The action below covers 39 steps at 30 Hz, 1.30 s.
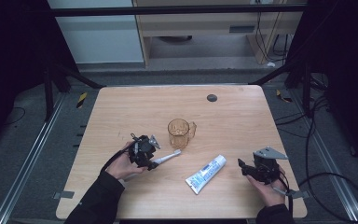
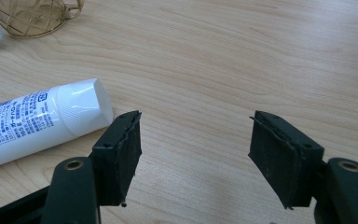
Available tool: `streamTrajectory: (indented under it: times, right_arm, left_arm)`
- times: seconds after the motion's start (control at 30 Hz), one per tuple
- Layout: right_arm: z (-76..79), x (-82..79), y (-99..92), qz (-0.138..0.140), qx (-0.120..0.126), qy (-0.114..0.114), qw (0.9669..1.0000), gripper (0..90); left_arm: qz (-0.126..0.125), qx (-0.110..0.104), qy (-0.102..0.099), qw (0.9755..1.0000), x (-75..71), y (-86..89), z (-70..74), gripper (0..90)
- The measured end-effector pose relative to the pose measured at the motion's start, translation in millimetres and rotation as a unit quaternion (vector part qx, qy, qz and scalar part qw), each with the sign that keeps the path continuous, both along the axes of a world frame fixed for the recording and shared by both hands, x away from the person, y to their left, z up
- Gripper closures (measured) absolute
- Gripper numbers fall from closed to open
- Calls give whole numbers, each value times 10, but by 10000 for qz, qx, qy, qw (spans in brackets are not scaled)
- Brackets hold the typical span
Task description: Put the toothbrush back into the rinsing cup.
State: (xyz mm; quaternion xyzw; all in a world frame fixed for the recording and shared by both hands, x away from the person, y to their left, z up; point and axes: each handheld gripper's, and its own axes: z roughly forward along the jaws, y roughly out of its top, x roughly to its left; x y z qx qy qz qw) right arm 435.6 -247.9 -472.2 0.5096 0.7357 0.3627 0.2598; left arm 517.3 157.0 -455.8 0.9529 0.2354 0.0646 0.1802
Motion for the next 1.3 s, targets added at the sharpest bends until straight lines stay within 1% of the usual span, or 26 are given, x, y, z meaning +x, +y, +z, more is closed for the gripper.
streamTrajectory:
  times: [0.13,0.17,0.23,0.27,0.43,0.57,0.9,1.13,1.23,1.3]
  right_arm:
    - [0,0,2,2,2,12,10000,338]
    - [-2,1,3,-1,16,32,10000,338]
    - [-2,2,2,-5,16,35,10000,338]
    - [-1,3,0,-4,9,33,10000,338]
    - [-1,3,1,0,11,35,10000,338]
    - [2,2,-1,9,16,23,10000,339]
    - [-3,8,-3,15,16,38,10000,341]
    - [-2,9,-3,19,28,51,10000,345]
    - [-3,10,-4,30,24,56,10000,348]
    - [-4,10,-8,31,24,49,10000,351]
  left_arm:
    - [-2,6,36,10000,8,5,-7,562]
    - [-21,27,72,10000,12,1,-21,572]
    - [-21,38,80,10000,13,-3,-30,574]
    - [-61,79,117,9999,21,-11,-50,581]
    - [-62,130,197,9997,26,-25,-82,607]
    - [-20,92,246,9997,37,-21,-89,630]
    - [-15,92,262,9996,50,-18,-99,654]
    - [-16,132,246,9996,45,-28,-99,665]
    - [-15,139,278,9995,40,-26,-94,667]
    - [-23,138,351,9993,38,-20,-89,668]
